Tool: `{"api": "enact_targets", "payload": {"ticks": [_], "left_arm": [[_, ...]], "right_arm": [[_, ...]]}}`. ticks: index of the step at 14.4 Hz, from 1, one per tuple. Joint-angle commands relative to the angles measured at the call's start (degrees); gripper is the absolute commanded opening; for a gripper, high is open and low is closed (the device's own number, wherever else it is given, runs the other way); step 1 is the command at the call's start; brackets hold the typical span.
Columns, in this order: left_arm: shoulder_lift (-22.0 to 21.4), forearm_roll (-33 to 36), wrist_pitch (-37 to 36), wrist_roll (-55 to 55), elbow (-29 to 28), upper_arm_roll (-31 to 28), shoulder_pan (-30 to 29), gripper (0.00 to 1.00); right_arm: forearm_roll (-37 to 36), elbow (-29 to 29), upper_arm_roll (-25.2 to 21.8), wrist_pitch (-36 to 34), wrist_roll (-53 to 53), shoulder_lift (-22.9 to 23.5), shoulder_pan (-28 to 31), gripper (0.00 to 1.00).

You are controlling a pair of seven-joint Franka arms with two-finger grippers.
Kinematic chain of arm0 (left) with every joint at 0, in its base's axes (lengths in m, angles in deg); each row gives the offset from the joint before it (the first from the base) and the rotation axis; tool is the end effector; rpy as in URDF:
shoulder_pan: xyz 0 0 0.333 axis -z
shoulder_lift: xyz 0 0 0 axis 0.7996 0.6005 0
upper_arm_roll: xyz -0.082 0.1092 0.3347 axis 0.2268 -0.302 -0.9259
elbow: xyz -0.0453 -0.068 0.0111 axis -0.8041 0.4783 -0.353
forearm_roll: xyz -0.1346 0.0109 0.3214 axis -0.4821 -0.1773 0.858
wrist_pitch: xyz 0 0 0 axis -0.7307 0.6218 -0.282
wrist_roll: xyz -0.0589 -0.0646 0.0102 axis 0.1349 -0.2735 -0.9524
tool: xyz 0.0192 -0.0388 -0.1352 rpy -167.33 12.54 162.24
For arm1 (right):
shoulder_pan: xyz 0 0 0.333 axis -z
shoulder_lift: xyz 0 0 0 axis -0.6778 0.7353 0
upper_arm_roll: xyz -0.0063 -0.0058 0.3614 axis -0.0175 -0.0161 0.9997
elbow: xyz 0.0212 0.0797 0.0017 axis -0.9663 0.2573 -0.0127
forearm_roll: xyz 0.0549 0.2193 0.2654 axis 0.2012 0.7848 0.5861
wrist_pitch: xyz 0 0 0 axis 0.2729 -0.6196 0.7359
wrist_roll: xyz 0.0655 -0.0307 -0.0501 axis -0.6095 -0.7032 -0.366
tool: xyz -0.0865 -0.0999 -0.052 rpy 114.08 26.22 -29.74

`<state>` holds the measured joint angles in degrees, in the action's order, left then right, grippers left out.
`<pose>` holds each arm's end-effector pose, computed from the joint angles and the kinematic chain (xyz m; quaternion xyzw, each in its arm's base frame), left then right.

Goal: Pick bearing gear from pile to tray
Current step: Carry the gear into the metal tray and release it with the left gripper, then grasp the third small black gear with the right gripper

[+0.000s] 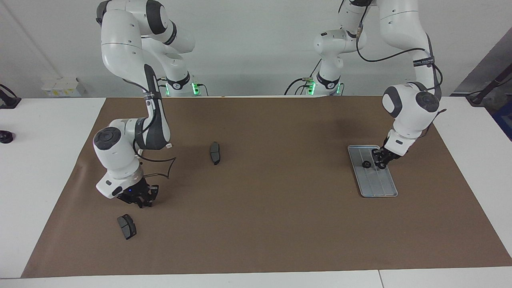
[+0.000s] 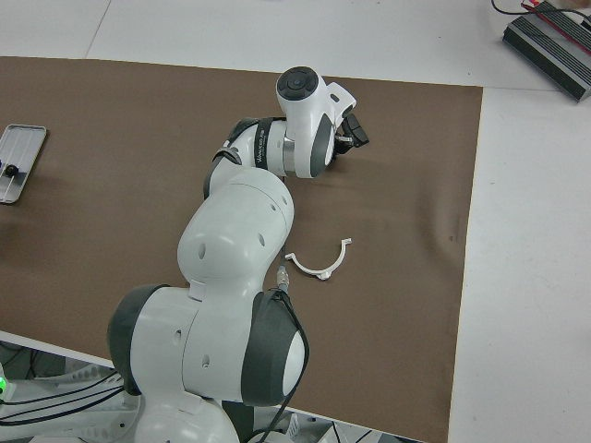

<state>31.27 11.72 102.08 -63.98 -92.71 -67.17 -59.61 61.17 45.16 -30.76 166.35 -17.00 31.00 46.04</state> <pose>0.5320 0.0436 0.3647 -0.9998 0.0031 -0.0174 0.0087 0.6718 -0.0239 0.3254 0.9944 0.0685 0.0778 0.0193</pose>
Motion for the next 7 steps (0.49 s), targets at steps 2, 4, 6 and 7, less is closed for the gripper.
{"api": "enact_targets", "payload": {"ticks": [2, 4, 6, 7], "left_arm": [[-1.61, -1.0, 0.99, 1.67, -0.52, -0.05, 0.36, 1.0], [-2.05, -0.92, 0.55, 1.67, 0.81, 0.03, 0.71, 1.0], [-3.8, -0.83, -0.94, 1.41, 2.47, 0.39, 1.85, 1.0], [-4.5, -0.39, -3.91, 1.41, 4.22, 0.13, 3.6, 1.0]], "right_arm": [[0.03, 1.01, 0.79, -1.13, 0.14, -1.6, 0.77, 0.21], [0.03, 0.13, 0.79, -1.39, 0.14, -1.6, 0.15, 0.2], [-0.31, -1.8, 1.06, -2.61, 0.14, -1.6, -0.64, 0.2], [-0.23, -3.02, 1.23, -4.01, 0.23, -1.69, -1.69, 0.2]]}}
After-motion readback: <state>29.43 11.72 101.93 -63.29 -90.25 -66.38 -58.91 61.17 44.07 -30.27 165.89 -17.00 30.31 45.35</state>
